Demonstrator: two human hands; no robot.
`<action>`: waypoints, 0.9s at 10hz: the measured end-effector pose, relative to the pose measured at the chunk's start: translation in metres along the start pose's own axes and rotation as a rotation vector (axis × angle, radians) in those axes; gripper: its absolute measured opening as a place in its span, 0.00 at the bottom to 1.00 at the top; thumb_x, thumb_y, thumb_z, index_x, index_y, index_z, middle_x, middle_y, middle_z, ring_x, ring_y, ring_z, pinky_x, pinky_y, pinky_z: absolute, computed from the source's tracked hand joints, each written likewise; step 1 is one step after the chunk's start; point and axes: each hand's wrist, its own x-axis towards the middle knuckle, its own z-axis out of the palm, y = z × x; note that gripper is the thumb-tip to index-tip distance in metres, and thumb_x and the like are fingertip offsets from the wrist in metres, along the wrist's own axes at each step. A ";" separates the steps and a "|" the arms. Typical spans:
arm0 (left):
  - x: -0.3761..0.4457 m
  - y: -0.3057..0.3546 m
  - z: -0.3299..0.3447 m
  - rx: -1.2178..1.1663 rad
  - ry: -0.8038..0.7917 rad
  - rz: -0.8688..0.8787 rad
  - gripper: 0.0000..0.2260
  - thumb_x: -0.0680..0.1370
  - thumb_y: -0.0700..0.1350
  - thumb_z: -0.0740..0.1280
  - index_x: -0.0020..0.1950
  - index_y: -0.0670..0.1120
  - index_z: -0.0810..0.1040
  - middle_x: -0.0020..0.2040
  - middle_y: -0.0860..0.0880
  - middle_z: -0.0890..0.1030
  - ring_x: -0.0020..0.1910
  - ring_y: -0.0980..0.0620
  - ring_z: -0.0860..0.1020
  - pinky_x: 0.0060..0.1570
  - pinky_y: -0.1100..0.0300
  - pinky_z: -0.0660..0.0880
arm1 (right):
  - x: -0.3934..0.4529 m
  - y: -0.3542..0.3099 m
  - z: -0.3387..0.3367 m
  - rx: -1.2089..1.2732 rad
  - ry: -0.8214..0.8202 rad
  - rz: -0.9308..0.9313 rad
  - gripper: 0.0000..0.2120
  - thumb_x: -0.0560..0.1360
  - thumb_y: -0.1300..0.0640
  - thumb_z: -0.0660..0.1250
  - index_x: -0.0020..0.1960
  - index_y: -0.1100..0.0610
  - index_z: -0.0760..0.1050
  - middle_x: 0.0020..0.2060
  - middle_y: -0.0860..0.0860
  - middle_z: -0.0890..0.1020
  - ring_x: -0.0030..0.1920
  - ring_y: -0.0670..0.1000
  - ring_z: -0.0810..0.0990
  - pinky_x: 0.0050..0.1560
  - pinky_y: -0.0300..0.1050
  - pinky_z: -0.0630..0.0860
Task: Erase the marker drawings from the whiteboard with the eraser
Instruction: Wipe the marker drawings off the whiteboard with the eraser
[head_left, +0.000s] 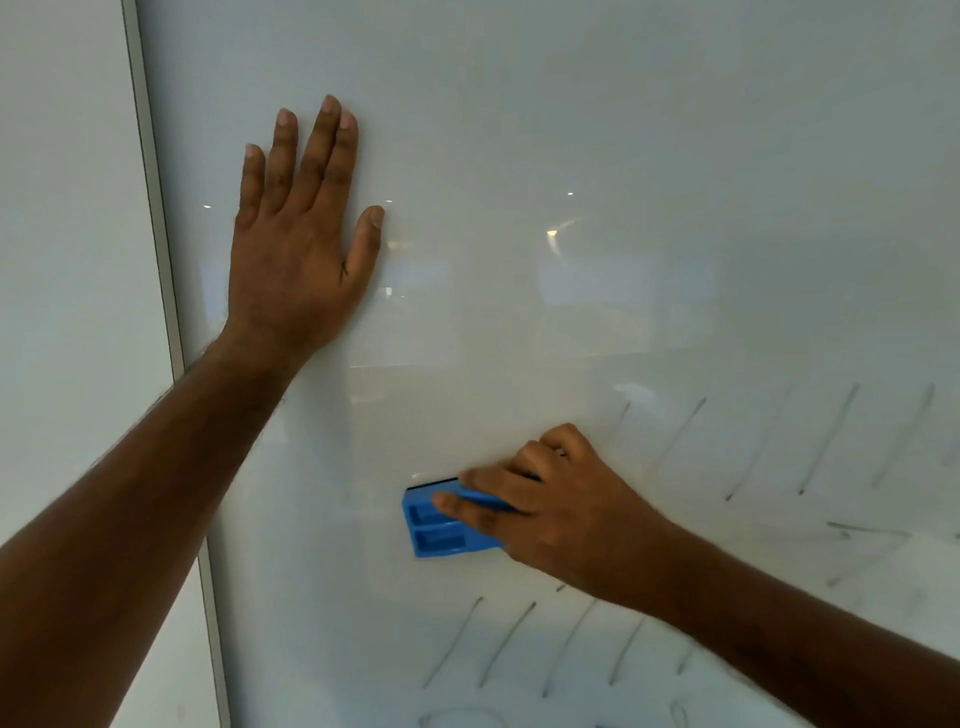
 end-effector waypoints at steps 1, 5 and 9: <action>-0.002 0.000 0.000 0.001 -0.002 -0.004 0.30 0.90 0.58 0.49 0.90 0.46 0.48 0.90 0.48 0.49 0.89 0.43 0.46 0.87 0.42 0.44 | -0.012 0.030 -0.011 -0.015 0.057 0.051 0.30 0.77 0.54 0.69 0.78 0.48 0.68 0.66 0.48 0.79 0.48 0.55 0.79 0.50 0.54 0.74; -0.006 0.000 0.001 -0.014 0.005 -0.022 0.30 0.90 0.57 0.49 0.90 0.46 0.48 0.90 0.47 0.49 0.89 0.42 0.46 0.87 0.42 0.44 | 0.033 0.009 0.003 0.012 0.174 0.234 0.27 0.78 0.53 0.70 0.76 0.47 0.72 0.65 0.47 0.80 0.47 0.55 0.77 0.50 0.54 0.71; -0.018 0.000 0.000 -0.026 -0.010 -0.026 0.31 0.90 0.58 0.49 0.90 0.45 0.48 0.90 0.46 0.49 0.89 0.42 0.45 0.87 0.43 0.43 | -0.068 0.055 -0.028 0.025 0.034 0.171 0.26 0.80 0.50 0.66 0.77 0.47 0.71 0.67 0.48 0.79 0.55 0.54 0.78 0.57 0.55 0.70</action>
